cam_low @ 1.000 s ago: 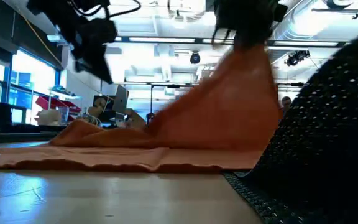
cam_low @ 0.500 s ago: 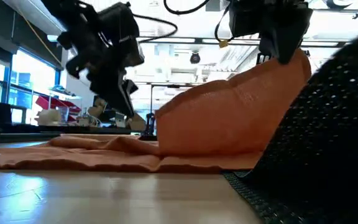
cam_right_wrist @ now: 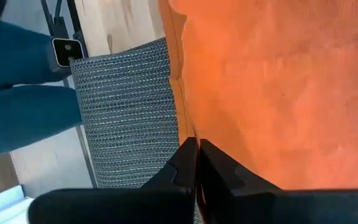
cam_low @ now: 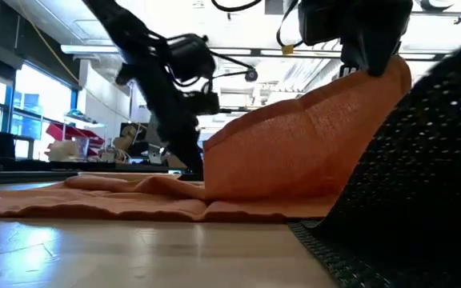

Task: Set table place
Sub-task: Fold the orange table napkin

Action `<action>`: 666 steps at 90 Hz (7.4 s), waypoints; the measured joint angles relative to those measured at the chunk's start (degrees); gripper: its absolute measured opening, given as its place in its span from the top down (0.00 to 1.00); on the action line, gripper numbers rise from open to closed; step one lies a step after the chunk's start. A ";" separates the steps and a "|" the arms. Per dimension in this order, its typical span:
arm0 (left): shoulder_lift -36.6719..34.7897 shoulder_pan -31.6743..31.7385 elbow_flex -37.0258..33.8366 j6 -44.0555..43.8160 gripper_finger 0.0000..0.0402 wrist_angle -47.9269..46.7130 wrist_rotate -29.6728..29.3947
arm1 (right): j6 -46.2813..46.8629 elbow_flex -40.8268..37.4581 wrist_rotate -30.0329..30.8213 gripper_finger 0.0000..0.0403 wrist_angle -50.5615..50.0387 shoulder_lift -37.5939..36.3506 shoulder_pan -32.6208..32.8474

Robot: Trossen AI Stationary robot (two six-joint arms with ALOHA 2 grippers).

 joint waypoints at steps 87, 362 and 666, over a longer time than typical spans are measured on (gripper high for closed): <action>-23.28 9.58 2.06 -6.60 1.00 -17.76 -28.36 | -1.17 0.11 31.36 1.00 0.83 -5.25 -23.62; -28.78 -44.40 -25.32 -43.23 0.60 -19.45 -2.79 | 0.03 -0.02 19.93 1.00 -2.14 11.24 13.77; -31.53 -38.12 -25.64 -109.18 0.56 -21.44 12.96 | 13.56 0.09 42.10 0.51 -1.19 -0.72 -3.10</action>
